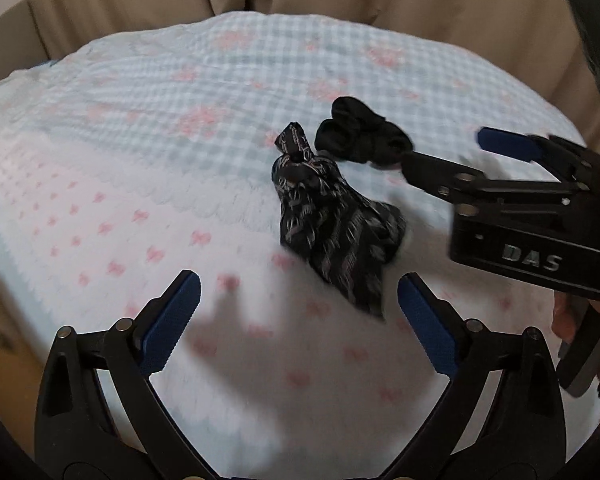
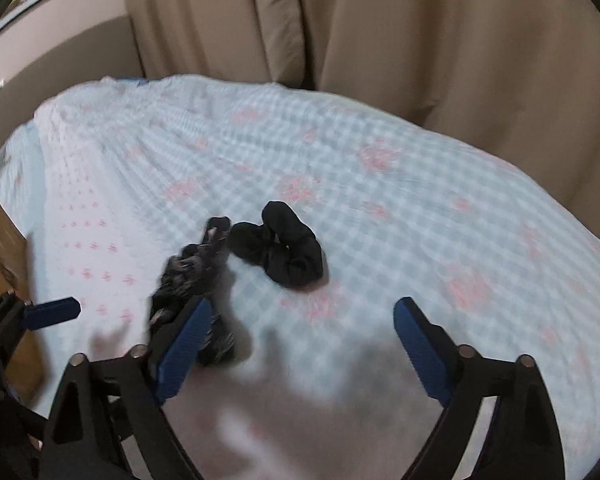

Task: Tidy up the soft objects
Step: 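Move both tools toward the black patterned cloth and black socks, then grasp the black patterned cloth with the left tool while the right tool grasps the black socks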

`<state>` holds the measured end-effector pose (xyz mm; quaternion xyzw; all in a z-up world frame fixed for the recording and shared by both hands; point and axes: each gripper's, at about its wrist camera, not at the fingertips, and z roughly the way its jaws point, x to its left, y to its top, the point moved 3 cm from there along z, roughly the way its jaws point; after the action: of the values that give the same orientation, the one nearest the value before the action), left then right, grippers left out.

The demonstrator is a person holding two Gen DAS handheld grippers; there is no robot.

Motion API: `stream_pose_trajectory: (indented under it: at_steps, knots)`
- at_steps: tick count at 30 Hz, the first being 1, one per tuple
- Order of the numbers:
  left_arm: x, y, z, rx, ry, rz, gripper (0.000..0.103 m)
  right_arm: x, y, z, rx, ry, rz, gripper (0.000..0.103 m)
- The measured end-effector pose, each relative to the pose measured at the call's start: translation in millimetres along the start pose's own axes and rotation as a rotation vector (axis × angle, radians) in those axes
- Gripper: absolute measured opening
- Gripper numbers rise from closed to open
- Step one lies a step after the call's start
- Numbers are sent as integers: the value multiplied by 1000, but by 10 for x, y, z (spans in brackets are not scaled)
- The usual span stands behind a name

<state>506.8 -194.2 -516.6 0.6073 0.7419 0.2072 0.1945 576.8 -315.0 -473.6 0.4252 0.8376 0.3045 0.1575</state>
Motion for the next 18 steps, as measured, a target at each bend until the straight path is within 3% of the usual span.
stream_pose_trajectory:
  at_steps: [5, 9, 10, 12, 13, 15, 18]
  knots:
    - [-41, 135, 332, 1, 7, 33, 98, 33, 136, 513, 61, 25, -66, 81]
    - [-118, 290, 520, 8, 4, 81, 95, 108, 219, 764, 78, 37, -133, 69]
    - [-121, 318, 576, 22, -16, 85, 83, 114, 224, 813, 82, 38, -139, 66]
    - [-102, 364, 600, 15, -42, 83, 76, 103, 231, 909, 94, 44, -141, 58]
    - [-100, 384, 592, 4, -51, 84, 61, 91, 242, 900, 81, 44, -135, 55]
    - [-74, 423, 594, 4, -54, 72, 55, 77, 251, 886, 75, 44, -126, 38]
    - [-21, 444, 594, 7, -59, 50, 45, 62, 250, 858, 62, 46, -109, 27]
